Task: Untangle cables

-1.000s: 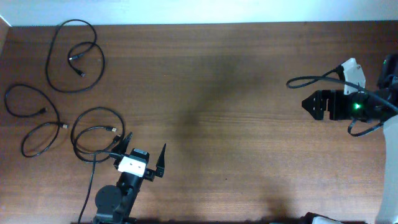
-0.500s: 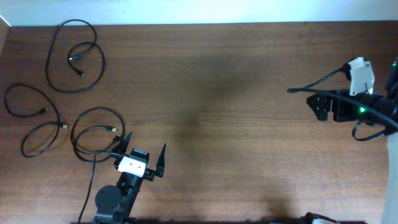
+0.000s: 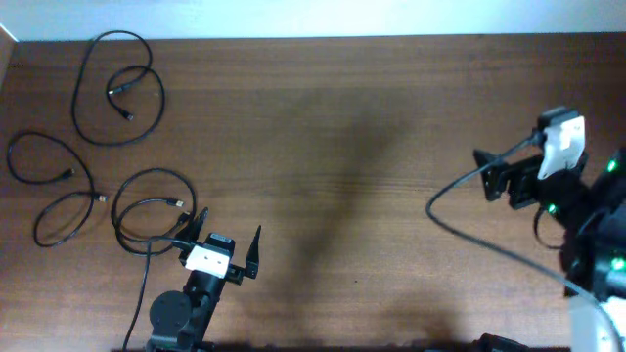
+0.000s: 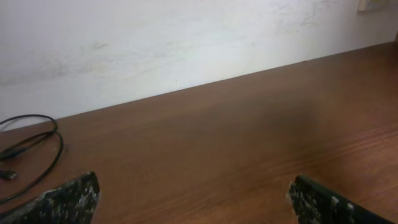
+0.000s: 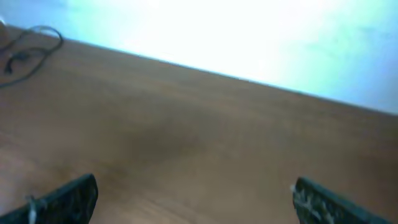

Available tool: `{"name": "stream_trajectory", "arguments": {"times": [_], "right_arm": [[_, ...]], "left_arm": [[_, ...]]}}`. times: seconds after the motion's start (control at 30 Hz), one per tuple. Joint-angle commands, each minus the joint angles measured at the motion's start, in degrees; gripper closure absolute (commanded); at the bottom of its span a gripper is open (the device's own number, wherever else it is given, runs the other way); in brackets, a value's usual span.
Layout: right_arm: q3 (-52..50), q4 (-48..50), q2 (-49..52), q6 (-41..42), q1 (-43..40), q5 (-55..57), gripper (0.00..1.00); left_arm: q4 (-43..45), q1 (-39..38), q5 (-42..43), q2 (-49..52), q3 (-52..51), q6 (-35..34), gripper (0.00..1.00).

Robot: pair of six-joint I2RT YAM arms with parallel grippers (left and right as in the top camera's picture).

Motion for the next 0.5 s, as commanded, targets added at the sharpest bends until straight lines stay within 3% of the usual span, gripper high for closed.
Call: {"name": "stream_trajectory", "arguments": {"times": [0.0,0.27,0.47], "right_arm": [[-8.4,7.3,-5.2,0.8,1.6,-2.6,0.01],[-23.7,25.5,-14.0,1.0,6.8,-0.1,0.01],[-33.2,30.5,-20.2,1.0,10.5,4.7,0.01]], "left_arm": [[-0.1,0.4,-0.4,-0.5,-0.4,1.1,0.01],[-0.1,0.4,-0.4,-0.5,-0.4,1.1,0.01],[-0.1,0.4,-0.4,-0.5,-0.4,1.1,0.01]]}}
